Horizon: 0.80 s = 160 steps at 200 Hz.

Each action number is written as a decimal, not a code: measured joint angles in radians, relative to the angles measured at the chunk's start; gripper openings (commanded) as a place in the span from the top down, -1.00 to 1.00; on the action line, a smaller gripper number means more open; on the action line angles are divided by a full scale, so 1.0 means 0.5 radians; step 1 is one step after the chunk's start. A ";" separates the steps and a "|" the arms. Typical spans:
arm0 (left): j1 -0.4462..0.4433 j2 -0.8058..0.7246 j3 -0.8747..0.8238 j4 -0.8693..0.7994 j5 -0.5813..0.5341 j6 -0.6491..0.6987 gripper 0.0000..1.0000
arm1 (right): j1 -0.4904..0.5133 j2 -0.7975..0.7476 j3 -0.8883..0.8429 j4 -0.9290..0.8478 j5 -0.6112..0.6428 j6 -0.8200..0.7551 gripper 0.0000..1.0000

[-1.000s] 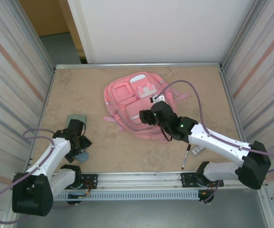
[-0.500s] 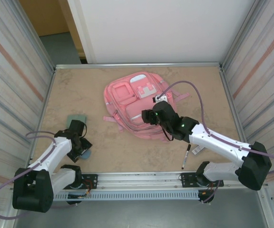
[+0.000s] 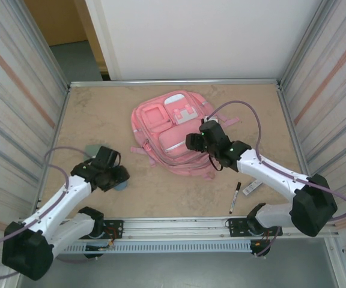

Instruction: Pack the student bag

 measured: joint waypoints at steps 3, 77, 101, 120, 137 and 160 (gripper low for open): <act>-0.041 0.017 0.026 0.010 0.003 0.021 0.17 | -0.024 0.002 0.000 -0.001 -0.018 0.005 -0.44; -0.856 0.700 0.786 0.191 0.076 0.601 0.13 | -0.417 0.170 0.116 0.049 -1.112 0.156 -0.54; -0.897 0.835 0.902 0.226 0.156 0.745 0.13 | -0.414 0.170 0.116 0.095 -1.443 0.282 -0.57; -0.896 0.889 0.930 0.276 0.210 0.814 0.13 | -0.410 0.142 0.113 0.105 -1.567 0.329 -0.57; -0.896 0.914 0.938 0.311 0.256 0.848 0.13 | -0.409 0.088 0.109 0.101 -1.603 0.357 -0.55; -0.896 0.932 0.952 0.365 0.328 0.872 0.14 | -0.401 0.010 0.081 0.110 -1.611 0.375 -0.50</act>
